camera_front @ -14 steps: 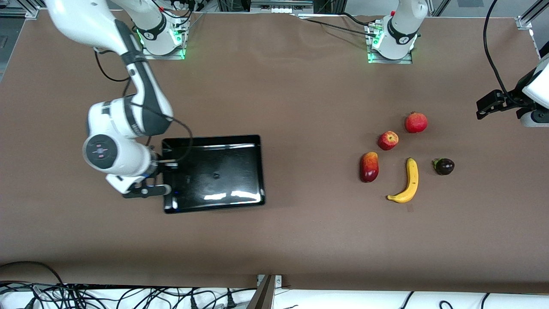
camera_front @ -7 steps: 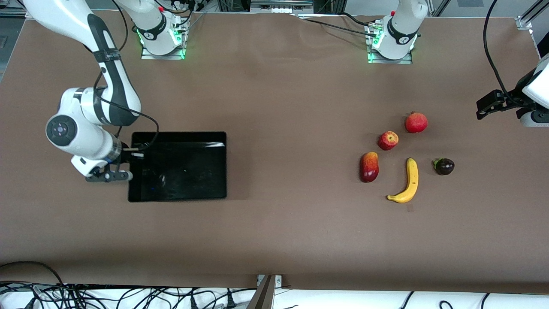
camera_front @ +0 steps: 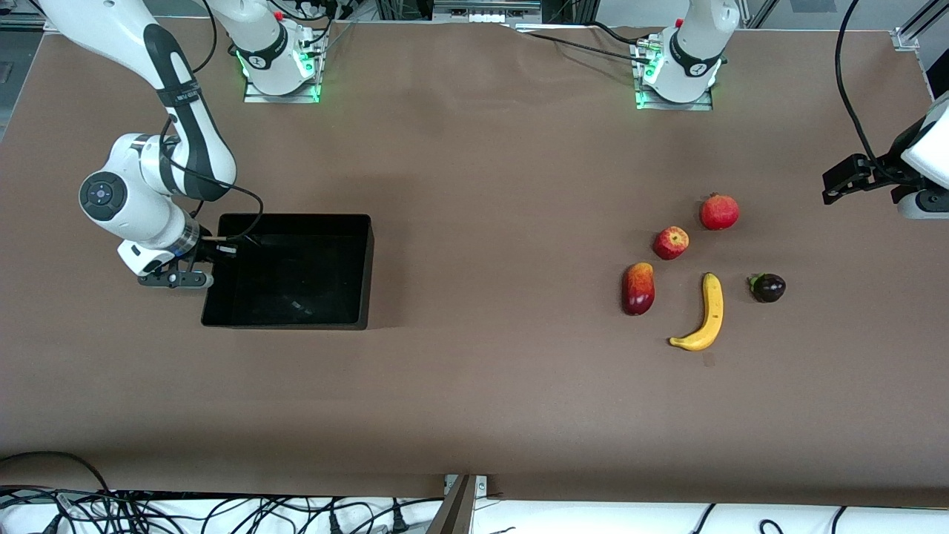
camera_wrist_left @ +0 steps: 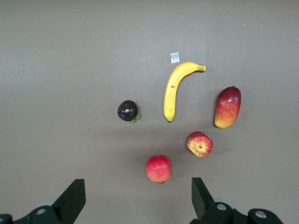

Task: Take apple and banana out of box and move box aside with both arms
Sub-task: 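Drag the tray across the table away from the fruits with the right gripper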

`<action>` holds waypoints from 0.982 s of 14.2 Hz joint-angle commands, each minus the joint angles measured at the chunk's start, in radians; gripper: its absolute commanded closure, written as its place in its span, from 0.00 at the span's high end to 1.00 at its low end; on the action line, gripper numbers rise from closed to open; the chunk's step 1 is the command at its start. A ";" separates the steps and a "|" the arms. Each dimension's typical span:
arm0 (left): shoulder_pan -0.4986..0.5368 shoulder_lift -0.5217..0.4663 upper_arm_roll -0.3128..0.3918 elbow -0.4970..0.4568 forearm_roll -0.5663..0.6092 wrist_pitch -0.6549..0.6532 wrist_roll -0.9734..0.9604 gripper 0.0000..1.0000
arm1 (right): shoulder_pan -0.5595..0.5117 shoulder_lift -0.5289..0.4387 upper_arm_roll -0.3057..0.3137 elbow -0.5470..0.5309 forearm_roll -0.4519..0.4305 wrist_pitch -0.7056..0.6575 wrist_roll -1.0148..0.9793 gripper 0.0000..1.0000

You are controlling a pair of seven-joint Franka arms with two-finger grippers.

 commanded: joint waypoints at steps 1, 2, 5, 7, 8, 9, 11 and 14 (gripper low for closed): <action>-0.004 0.013 -0.002 0.033 0.021 -0.026 0.020 1.00 | -0.018 0.006 0.002 -0.025 0.004 0.024 -0.020 0.00; -0.005 0.013 -0.008 0.033 0.022 -0.026 0.019 1.00 | -0.018 0.011 0.002 -0.022 0.003 0.027 -0.028 0.18; -0.004 0.012 -0.016 0.034 0.022 -0.026 0.020 1.00 | -0.016 -0.006 0.005 0.017 0.003 0.010 -0.059 0.76; -0.005 0.013 -0.016 0.034 0.022 -0.026 0.020 1.00 | -0.010 -0.026 0.010 0.100 0.001 -0.097 -0.057 1.00; -0.004 0.012 -0.016 0.034 0.021 -0.026 0.022 1.00 | -0.004 -0.027 0.011 0.175 0.001 -0.190 -0.053 1.00; -0.004 0.012 -0.016 0.034 0.021 -0.026 0.022 1.00 | -0.001 -0.027 0.011 0.255 0.001 -0.287 -0.051 1.00; -0.004 0.012 -0.016 0.034 0.019 -0.026 0.022 1.00 | 0.007 -0.041 0.026 0.404 0.003 -0.465 -0.037 1.00; -0.002 0.010 -0.014 0.034 0.016 -0.042 0.023 1.00 | 0.008 -0.133 0.036 0.496 0.003 -0.666 -0.022 1.00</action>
